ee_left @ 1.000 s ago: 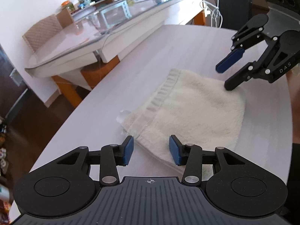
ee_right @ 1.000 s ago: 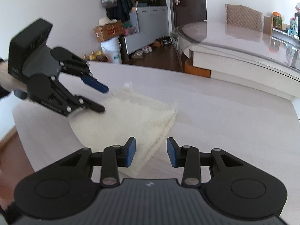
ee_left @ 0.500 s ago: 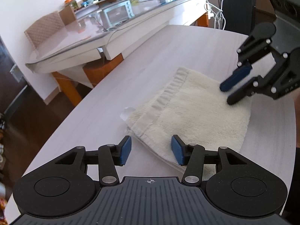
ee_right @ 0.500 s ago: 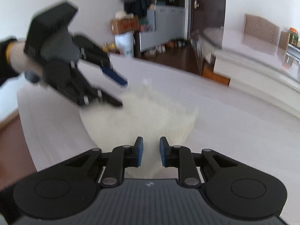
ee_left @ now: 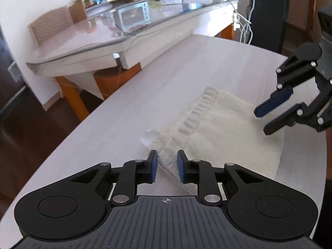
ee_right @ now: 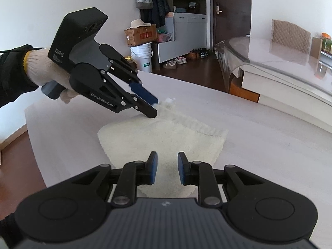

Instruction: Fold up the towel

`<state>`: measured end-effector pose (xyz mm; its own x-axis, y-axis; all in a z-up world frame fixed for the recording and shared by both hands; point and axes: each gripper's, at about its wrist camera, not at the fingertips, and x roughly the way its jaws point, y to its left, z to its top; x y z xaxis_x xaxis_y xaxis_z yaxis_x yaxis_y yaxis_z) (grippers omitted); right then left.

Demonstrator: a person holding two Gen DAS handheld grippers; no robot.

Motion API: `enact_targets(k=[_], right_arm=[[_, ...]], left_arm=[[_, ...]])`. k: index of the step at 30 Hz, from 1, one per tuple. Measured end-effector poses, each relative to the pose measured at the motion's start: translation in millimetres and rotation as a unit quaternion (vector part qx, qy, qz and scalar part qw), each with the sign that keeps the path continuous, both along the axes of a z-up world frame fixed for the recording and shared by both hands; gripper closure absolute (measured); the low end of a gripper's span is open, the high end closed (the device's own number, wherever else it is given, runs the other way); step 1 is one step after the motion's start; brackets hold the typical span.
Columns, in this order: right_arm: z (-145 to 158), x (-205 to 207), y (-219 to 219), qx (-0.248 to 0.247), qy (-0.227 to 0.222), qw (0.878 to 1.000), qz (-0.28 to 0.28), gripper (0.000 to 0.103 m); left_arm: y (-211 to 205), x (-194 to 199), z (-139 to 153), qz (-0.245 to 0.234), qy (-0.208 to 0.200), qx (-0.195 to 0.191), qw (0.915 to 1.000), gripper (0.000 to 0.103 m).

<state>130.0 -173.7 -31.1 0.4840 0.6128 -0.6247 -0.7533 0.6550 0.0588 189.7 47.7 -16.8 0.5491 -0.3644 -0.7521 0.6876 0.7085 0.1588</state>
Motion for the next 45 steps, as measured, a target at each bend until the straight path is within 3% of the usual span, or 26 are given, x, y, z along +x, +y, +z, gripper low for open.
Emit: enact_targets(k=[5,12,15,22,25,33,45], right_arm=[[-4.4,1.8,-2.0,-0.004,0.006,1.0,-0.002,0.079],[-10.1,5.1,-0.7,-0.004,0.011,1.0,-0.001,0.076],[-12.0,5.5,-0.9,-0.004,0.014,1.0,-0.001,0.074],[-13.5,4.1,-0.5,-0.002,0.016,1.0,-0.001,0.074],[-14.3,4.9,-1.2,0.0,0.017,1.0,-0.001,0.074],[-13.8,4.7,-0.5,0.001,0.018,1.0,-0.002,0.074],[-9.4,6.6,-4.4,0.018,0.029,0.999,-0.009,0.073]], left_arm=[[-2.5,-12.2,3.0,-0.013,-0.028,0.021,0.9993,0.097],[-8.4,-16.7,3.5,-0.037,-0.058,0.045,0.9966,0.096],[-9.6,-12.8,-1.1,-0.043,-0.058,0.051,0.9961,0.09],[-9.8,-6.1,-8.9,-0.047,-0.042,0.044,0.9971,0.087],[-12.0,-8.3,-8.9,-0.05,-0.039,0.051,0.9967,0.096],[-12.4,-13.2,9.1,-0.041,-0.08,0.034,0.9953,0.098],[-11.4,5.2,-9.2,-0.017,-0.063,0.028,0.9974,0.098]])
